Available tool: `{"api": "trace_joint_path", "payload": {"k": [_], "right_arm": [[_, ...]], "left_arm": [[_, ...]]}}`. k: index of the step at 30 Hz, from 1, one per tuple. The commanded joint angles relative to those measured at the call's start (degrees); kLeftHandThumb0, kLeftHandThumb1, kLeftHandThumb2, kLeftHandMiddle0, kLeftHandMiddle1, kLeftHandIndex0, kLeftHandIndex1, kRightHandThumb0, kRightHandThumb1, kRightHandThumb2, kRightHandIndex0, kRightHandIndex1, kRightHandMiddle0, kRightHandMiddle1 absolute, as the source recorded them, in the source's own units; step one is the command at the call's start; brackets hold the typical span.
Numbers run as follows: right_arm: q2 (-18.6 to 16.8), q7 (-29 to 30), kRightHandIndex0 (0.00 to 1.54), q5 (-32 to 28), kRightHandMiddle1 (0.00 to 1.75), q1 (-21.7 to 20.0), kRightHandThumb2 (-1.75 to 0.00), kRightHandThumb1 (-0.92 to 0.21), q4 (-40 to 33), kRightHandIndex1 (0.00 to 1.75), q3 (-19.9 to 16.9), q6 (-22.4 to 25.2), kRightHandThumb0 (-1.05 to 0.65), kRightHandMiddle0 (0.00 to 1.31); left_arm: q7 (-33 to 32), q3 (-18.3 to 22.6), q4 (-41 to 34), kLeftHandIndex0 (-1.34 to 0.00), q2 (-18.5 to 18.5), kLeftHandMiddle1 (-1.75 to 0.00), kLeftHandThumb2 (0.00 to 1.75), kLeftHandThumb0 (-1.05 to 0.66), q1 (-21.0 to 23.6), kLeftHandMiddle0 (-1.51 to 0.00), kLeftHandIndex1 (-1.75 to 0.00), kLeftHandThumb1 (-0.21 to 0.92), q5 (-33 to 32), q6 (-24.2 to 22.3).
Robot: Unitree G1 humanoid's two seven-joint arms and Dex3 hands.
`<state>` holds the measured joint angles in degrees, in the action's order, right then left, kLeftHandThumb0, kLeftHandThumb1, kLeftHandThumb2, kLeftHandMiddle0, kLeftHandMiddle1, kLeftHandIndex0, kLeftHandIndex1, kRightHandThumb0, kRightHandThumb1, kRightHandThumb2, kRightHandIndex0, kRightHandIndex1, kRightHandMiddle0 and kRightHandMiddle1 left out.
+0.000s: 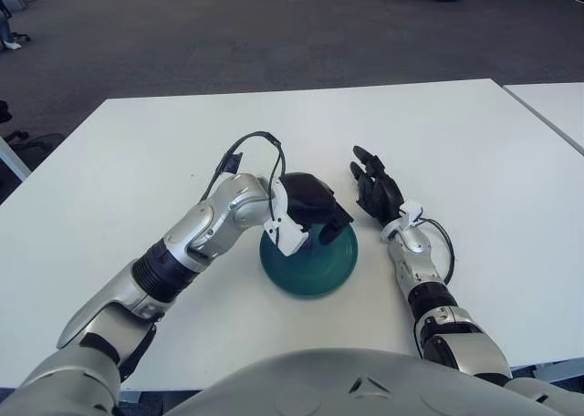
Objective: Put the gum into the plate.
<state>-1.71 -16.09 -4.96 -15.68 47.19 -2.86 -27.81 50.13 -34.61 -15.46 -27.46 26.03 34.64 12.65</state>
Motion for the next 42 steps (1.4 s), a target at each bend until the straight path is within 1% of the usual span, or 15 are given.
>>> {"api": "trace_joint_path", "payload": {"k": [1,5,15,18,19,20,22,23,25,26,28,31,33,37,42], "right_arm": [[-0.2,0.6,0.17,-0.4,0.39,5.3,-0.78,-0.92,7.8,0.01,-0.8,5.7,-0.74,0.0],[-0.4,1.3,0.17,-0.7,0.36,4.6,-0.79,-0.92,9.5,0.01,-1.5,5.5,-0.76,0.0],[-1.1,3.9,0.17,-0.6,0.34,3.5,-0.78,-0.92,12.9,0.0,-2.5,3.8,-0.77,0.0],[-1.9,3.2,0.17,-1.9,0.35,2.9,-0.78,-0.92,14.2,0.01,-3.7,3.7,-0.77,0.0],[-2.1,3.0,0.18,-2.2,0.36,2.7,-0.78,-0.92,14.6,0.01,-4.0,3.6,-0.76,0.0],[-2.3,2.9,0.18,-2.5,0.36,2.4,-0.78,-0.92,15.3,0.01,-4.4,3.3,-0.75,0.0],[-2.6,3.0,0.21,-2.9,0.4,1.5,-0.8,-0.92,16.7,0.02,-5.2,2.9,-0.73,0.0],[-2.7,3.4,0.21,-3.4,0.41,0.4,-0.8,-0.92,18.2,0.02,-6.0,3.0,-0.73,0.0],[-2.7,3.8,0.23,-3.7,0.44,-0.9,-0.84,-0.92,20.0,0.02,-7.1,3.2,-0.7,0.0],[-2.8,3.7,0.24,-4.2,0.45,-1.4,-0.85,-0.92,20.7,0.02,-7.8,3.6,-0.7,0.0],[-3.4,3.2,0.24,-4.9,0.46,-1.7,-0.9,-0.92,21.3,0.02,-8.6,4.7,-0.69,0.0],[-4.9,3.1,0.24,-4.4,0.47,-0.5,-0.93,-0.92,19.6,0.02,-7.8,3.5,-0.69,0.0],[-6.1,3.9,0.24,-2.7,0.47,1.4,-0.94,-0.92,17.0,0.02,-6.0,1.5,-0.69,0.0],[-3.4,-0.4,0.25,-1.1,0.5,5.4,-0.94,-0.92,10.3,0.02,-3.6,-3.2,-0.69,0.0],[-2.0,-3.1,0.23,-2.4,0.52,8.4,-0.91,-0.92,2.1,0.01,-2.5,-1.3,-0.68,0.0]], "left_arm": [[2.5,-1.1,0.7,-0.59,-0.5,-1.6,0.94,0.0,2.8,-0.59,-1.31,0.47,0.5,1.2],[3.8,-2.5,1.5,-0.6,1.0,-1.62,1.01,0.0,4.9,-0.6,-1.32,0.43,0.0,2.9],[7.8,-1.7,-0.6,-0.54,0.8,-1.55,1.07,0.0,4.8,-0.63,-1.48,0.4,0.0,0.2],[2.1,1.6,-2.2,-0.53,-1.0,-1.55,1.04,0.0,-1.4,-0.61,-1.49,0.42,0.0,1.4],[0.4,2.4,-2.4,-0.45,-1.1,-1.51,0.9,0.0,-3.0,-0.6,-1.49,0.52,0.2,1.7],[-3.8,1.8,0.8,-0.42,-0.9,-1.5,0.84,0.0,-4.6,-0.59,-1.49,0.57,2.2,3.3],[-7.6,1.1,4.1,-0.17,-0.8,-1.04,0.55,-0.43,-5.7,-0.46,-1.28,0.77,4.3,4.9],[-6.5,1.3,3.6,-0.14,-0.9,-0.94,0.52,-0.5,-5.0,-0.43,-1.22,0.8,4.1,4.3],[-4.6,1.8,2.2,-0.06,-1.2,-0.49,0.5,-0.71,-3.9,-0.34,-0.94,0.87,3.5,3.2],[-3.1,2.5,1.6,-0.04,-1.5,-0.42,0.5,-0.74,-2.8,-0.34,-0.9,0.88,2.3,2.8],[0.0,5.1,0.8,-0.02,-3.0,-0.21,0.53,-0.89,0.5,-0.25,-0.65,0.9,-1.7,2.6],[2.4,8.4,-0.7,-0.01,-5.0,-0.08,0.53,-0.99,2.8,-0.18,-0.39,0.92,-6.7,2.7],[2.4,9.6,-1.2,0.0,-5.6,-0.05,0.53,-1.02,2.7,-0.15,-0.29,0.92,-8.2,3.1],[-1.6,11.8,-1.5,0.0,-4.3,-0.01,0.48,-1.04,1.4,-0.06,-0.11,0.92,-9.4,3.7],[-5.3,14.8,-1.1,0.0,-4.3,0.0,0.4,-1.05,-1.8,-0.01,-0.02,0.92,-11.4,4.0]]}}
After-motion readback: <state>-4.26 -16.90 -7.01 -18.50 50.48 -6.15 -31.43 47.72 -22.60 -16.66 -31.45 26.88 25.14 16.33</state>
